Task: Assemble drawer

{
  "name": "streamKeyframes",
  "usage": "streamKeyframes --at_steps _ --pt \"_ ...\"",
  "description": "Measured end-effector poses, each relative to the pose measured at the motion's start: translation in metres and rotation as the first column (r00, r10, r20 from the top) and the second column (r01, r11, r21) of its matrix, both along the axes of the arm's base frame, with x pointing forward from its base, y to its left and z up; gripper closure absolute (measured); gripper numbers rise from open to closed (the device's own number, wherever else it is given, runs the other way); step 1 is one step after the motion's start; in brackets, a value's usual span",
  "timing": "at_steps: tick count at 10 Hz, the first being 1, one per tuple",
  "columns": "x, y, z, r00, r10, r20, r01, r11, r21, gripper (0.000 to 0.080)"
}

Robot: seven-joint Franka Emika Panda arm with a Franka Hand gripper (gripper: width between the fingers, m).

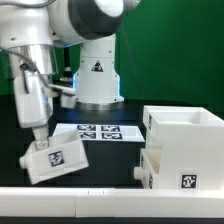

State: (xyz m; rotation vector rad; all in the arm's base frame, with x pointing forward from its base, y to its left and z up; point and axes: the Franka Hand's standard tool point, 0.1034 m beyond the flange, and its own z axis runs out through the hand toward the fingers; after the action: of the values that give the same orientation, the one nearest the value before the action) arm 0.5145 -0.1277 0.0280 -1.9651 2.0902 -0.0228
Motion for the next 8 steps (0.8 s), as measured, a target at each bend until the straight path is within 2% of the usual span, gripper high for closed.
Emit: streamKeyframes --at_steps 4,5,7,8 --pt "0.002 0.004 0.000 0.999 -0.054 -0.001 0.054 0.998 0.014 0.0760" --pt "0.002 0.004 0.000 0.999 -0.053 -0.001 0.053 0.998 0.013 0.0582" --pt "0.002 0.009 0.001 1.000 -0.026 -0.011 0.026 0.999 0.025 0.0299" --pt "0.005 0.019 0.010 0.999 0.024 -0.022 -0.022 0.999 0.050 0.0299"
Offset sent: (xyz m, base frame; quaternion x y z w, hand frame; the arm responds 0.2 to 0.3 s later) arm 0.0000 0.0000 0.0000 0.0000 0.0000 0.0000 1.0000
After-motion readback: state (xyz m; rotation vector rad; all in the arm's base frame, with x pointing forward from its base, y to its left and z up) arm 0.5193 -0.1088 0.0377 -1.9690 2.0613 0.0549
